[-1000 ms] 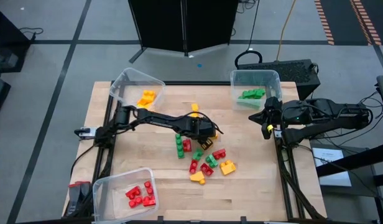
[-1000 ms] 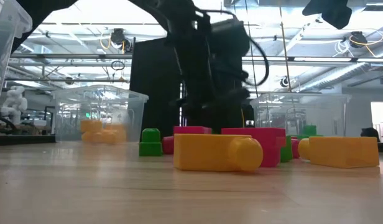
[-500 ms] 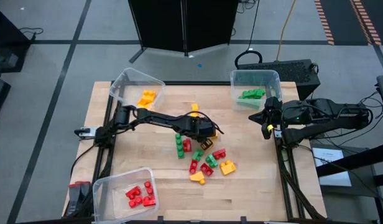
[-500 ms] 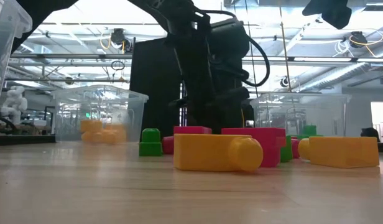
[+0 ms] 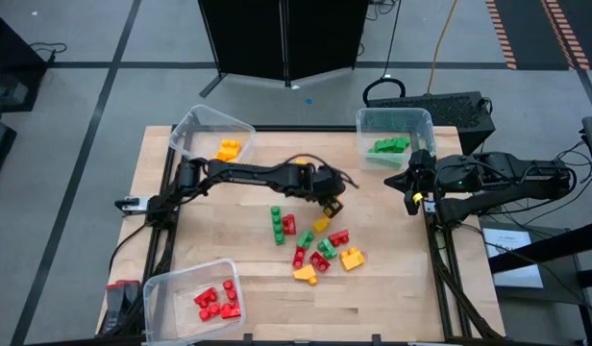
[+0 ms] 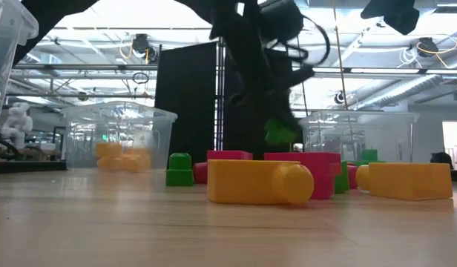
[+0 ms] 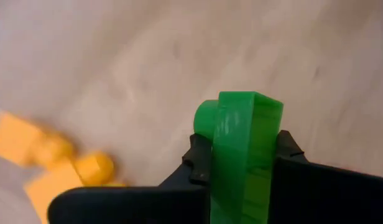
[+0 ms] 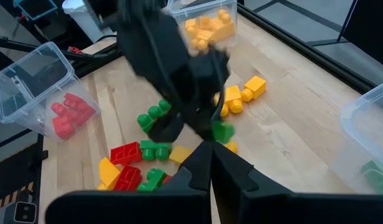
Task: Sort blocks
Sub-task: Put the green game piece into the top right transparent bin
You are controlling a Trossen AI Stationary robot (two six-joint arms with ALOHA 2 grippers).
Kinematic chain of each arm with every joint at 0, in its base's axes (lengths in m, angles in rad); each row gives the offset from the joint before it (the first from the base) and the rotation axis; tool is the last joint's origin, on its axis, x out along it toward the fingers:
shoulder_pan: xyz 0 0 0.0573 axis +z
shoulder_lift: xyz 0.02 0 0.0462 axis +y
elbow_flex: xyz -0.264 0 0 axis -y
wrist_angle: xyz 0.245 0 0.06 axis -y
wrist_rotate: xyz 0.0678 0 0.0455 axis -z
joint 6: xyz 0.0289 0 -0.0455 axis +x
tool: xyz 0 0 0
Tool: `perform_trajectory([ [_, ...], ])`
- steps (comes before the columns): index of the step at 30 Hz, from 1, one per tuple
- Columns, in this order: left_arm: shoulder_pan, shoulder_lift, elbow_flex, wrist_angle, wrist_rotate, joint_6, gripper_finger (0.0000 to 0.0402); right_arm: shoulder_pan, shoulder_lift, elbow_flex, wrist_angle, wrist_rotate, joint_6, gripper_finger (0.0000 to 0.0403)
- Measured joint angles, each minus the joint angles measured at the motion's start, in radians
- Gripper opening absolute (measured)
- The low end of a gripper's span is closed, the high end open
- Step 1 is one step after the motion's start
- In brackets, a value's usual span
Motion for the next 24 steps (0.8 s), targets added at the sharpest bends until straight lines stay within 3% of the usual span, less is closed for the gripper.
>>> perform_trajectory([
  [6, 0.054, -0.001, 0.117, 0.03, -0.094, 0.097, 0.0008, 0.0, 0.0, 0.0, 0.0, 0.0, -0.012, 0.0006],
  [13, 0.124, -0.001, 0.183, 0.318, -0.121, 0.268, 0.0008, 0.0, 0.0, 0.0, 0.0, 0.0, -0.038, 0.0006],
  [17, 0.163, 0.007, 0.184, 0.513, -0.084, 0.334, 0.0008, 0.0, 0.0, 0.0, 0.0, 0.0, -0.05, 0.0006],
  [24, 0.225, 0.091, 0.183, 0.772, 0.025, 0.309, 0.0008, 0.0, 0.0, 0.0, -0.001, 0.0, -0.097, 0.0006],
])
